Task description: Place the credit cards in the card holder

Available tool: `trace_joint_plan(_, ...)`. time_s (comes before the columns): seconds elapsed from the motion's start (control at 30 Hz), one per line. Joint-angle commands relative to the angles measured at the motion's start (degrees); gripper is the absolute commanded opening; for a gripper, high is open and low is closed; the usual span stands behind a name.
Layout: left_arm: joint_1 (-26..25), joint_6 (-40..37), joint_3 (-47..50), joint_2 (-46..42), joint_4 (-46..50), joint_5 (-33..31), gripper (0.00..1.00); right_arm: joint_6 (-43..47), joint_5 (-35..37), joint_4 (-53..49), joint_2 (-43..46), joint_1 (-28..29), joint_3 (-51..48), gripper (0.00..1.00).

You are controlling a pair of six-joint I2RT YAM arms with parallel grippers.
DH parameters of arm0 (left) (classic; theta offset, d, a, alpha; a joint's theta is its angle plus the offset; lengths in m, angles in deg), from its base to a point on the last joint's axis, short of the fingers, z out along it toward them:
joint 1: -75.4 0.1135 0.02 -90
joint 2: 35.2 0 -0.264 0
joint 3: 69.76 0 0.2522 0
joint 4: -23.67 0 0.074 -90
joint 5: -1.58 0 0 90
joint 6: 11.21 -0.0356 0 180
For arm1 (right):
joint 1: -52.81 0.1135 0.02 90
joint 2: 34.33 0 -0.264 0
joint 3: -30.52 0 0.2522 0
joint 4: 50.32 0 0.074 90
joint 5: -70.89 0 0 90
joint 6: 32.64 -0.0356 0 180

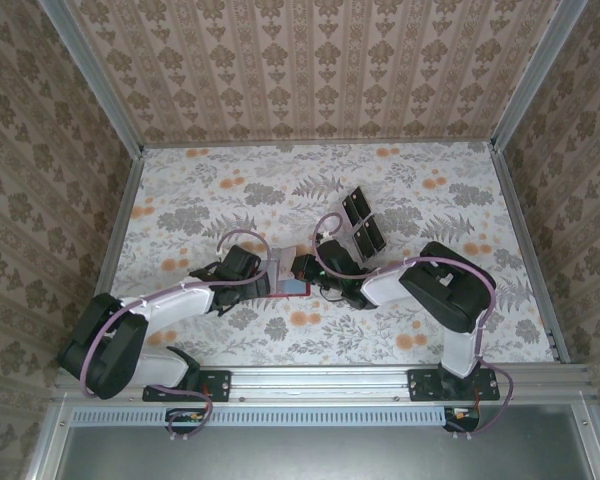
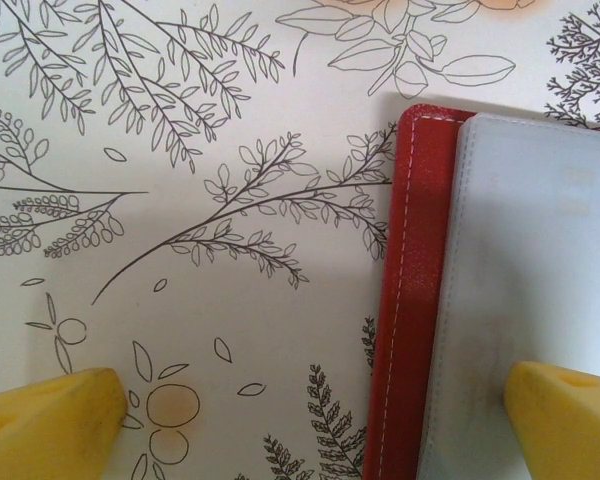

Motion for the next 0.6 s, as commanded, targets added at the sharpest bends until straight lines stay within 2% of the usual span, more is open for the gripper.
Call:
trace_joint_plan(0.0,0.87,0.80,2.41,0.75,3.76,0.77,1.00,-1.08,1.78,3.36,-0.84,0.63,-0.71,0.00)
trace_joint_plan(0.3,1.03,0.75,2.55,0.62,3.76,0.91,1.00,-1.00,3.08,4.24,1.91,0.96,-2.41,0.00)
trace_joint_plan(0.57,1.12,0.62,2.51,0.68,3.69,0.93,1.00,-1.59,2.62,4.71,0.75,0.99,-1.70,0.00)
